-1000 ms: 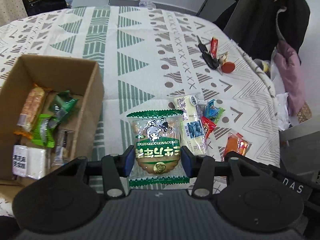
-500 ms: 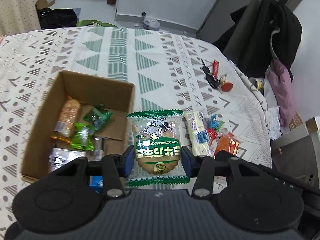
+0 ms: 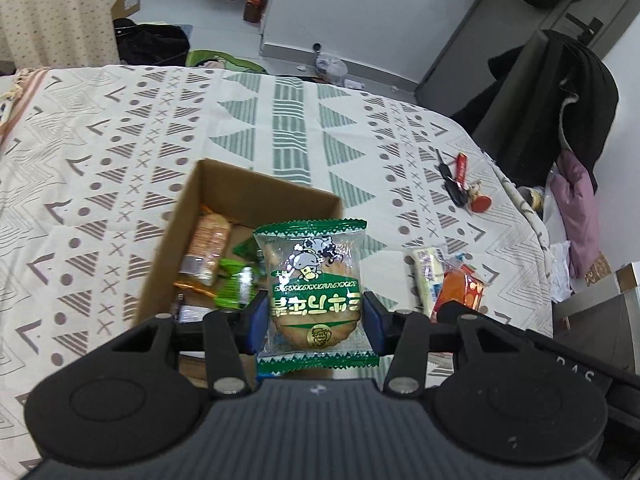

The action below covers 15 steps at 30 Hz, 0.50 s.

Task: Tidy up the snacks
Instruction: 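Carry biscuit packet in left tool and orange candy in right tool over the box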

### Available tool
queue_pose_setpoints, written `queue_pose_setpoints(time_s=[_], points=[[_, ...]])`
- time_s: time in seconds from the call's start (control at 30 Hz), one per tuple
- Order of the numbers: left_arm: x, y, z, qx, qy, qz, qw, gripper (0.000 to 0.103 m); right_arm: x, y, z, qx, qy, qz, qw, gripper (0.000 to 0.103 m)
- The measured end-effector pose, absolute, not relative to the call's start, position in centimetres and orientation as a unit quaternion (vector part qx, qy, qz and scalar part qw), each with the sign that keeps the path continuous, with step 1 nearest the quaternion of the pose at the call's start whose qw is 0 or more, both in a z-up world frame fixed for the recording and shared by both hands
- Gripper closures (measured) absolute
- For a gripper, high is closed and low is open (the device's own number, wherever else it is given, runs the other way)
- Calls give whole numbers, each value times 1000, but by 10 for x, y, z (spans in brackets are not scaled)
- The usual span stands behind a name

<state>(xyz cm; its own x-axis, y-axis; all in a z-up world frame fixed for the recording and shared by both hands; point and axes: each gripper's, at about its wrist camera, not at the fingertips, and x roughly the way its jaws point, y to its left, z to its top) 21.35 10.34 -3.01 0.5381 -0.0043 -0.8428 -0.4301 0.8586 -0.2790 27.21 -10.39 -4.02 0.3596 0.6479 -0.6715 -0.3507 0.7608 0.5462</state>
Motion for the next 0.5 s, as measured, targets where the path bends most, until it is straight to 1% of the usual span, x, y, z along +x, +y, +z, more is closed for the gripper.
queue_pose_setpoints(time_s=[0.3, 0.33, 0.5], points=[[204, 132, -34, -251, 462, 145, 839, 55, 268, -76, -39, 146, 479, 328, 801, 85], [203, 135, -33, -251, 458, 148, 840, 53, 268, -73, -39, 145, 479, 330, 800, 85], [201, 151, -29, -257, 458, 160, 836, 50, 268, -60, -36, 143, 479, 338, 798, 85]])
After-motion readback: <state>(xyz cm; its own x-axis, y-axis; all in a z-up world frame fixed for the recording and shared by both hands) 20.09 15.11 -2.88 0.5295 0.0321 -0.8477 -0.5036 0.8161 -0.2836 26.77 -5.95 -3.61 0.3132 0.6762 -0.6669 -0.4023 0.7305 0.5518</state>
